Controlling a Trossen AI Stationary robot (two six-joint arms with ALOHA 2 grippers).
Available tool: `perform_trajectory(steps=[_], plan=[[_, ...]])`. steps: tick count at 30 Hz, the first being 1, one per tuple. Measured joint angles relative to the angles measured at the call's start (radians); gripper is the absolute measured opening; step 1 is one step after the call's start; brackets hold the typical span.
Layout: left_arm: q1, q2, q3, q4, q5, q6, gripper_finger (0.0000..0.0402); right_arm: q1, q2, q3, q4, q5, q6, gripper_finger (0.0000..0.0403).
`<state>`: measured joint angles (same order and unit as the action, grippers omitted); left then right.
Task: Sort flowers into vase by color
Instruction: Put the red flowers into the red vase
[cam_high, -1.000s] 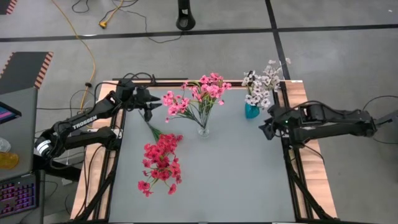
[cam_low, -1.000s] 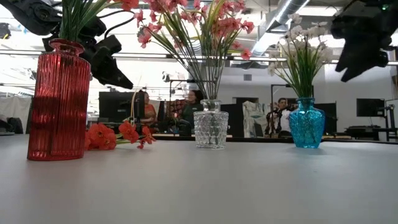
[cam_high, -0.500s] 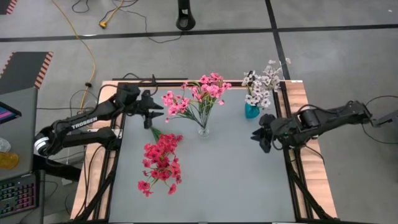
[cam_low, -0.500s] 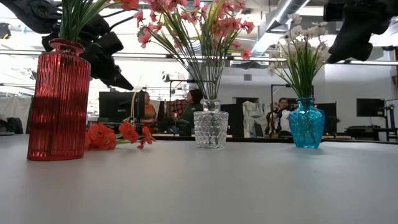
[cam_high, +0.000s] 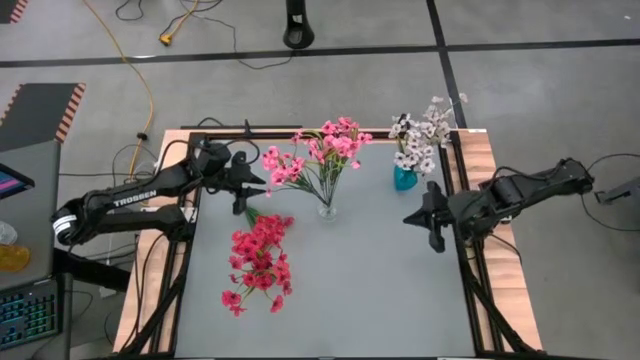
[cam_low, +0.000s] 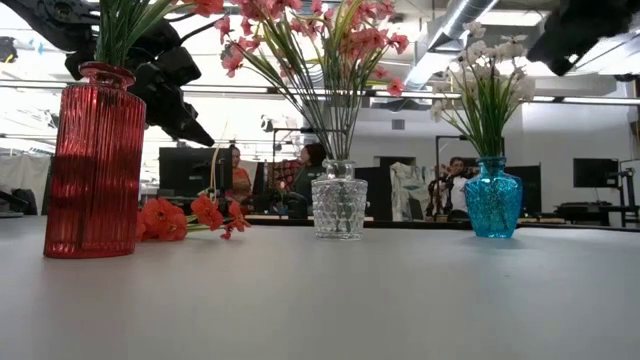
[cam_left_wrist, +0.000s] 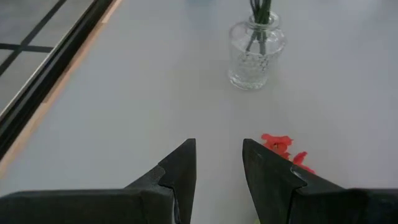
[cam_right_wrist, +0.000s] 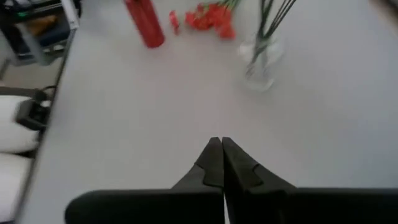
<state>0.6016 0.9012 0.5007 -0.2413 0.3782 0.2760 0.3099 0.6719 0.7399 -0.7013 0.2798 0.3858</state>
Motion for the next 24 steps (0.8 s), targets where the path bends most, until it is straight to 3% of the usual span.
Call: perform_trajectory(steps=[7, 16, 24], plan=[[-0.032, 0.0, 0.0, 0.0, 0.0, 0.0, 0.0119, -0.056, -0.114, -0.117, 0.134, 0.032, -0.177, 0.0049], [-0.067, 0.0, 0.0, -0.002, 0.003, 0.0, 0.0119, -0.105, -0.335, -0.359, 0.352, 0.024, -0.185, 0.0024], [-0.082, 0.0, 0.0, -0.075, 0.002, 0.026, 0.0119, -0.11, -0.506, -0.517, 0.49, 0.01, -0.185, 0.0037]])
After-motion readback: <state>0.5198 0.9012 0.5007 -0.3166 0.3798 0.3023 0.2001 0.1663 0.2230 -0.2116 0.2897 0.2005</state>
